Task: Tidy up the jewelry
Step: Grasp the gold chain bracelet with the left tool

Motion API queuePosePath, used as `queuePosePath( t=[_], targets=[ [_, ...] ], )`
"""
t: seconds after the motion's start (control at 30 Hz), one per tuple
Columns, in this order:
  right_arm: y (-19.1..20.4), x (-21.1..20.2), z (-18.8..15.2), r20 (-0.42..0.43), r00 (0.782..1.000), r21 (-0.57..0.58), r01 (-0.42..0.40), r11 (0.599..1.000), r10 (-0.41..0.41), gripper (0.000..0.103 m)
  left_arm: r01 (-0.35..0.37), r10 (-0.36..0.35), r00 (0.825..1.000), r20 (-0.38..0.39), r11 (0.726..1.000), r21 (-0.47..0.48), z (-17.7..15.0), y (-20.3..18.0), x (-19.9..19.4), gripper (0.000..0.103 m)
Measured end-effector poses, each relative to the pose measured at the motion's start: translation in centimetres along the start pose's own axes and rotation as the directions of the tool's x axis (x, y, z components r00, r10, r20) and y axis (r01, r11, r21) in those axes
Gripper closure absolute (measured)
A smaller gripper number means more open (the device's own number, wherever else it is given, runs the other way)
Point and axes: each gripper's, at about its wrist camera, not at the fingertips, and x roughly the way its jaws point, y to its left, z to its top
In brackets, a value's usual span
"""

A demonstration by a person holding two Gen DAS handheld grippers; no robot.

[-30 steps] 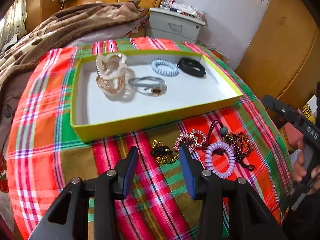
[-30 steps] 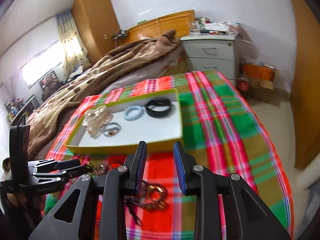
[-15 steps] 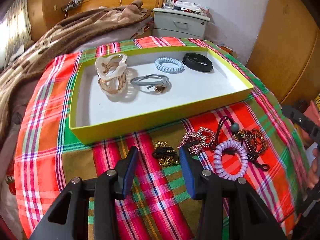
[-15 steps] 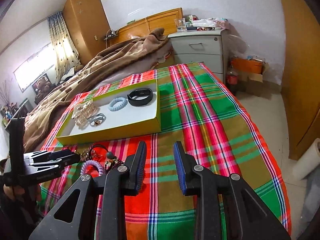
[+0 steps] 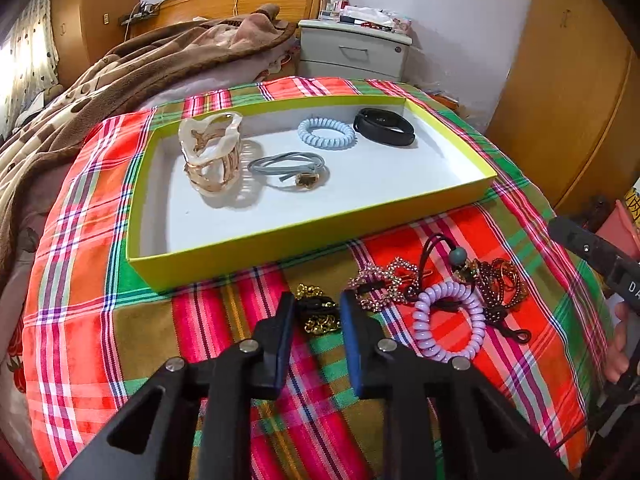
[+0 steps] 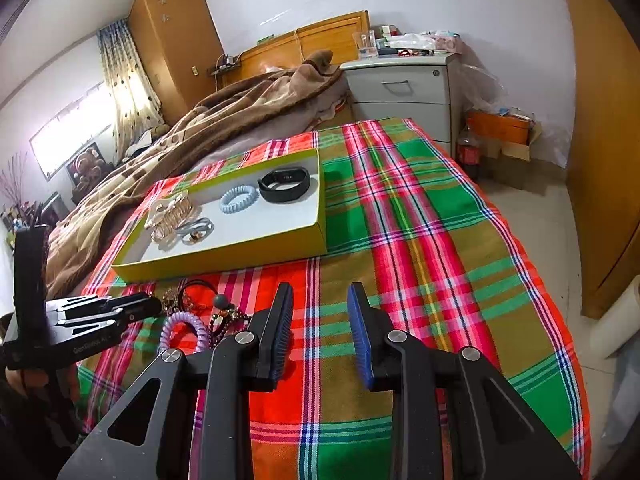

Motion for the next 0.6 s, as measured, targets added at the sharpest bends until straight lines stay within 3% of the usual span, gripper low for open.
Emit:
queuePosePath(
  t=[0.4, 0.6],
  targets=[
    [1.5, 0.0, -0.2, -0.018, 0.999, -0.073, 0.030, 0.997, -0.031, 0.074, 0.023, -0.021, 0.999, 0.027, 0.998, -0.052, -0.4, 1.4, -1.4, 0.082],
    [3.0, 0.9, -0.9, -0.066, 0.998, -0.135, -0.021, 0.991, 0.012, 0.074, 0.045, -0.040, 0.997, 0.067, 0.997, -0.067, -0.5, 1.9, -2.9, 0.082]
  ],
)
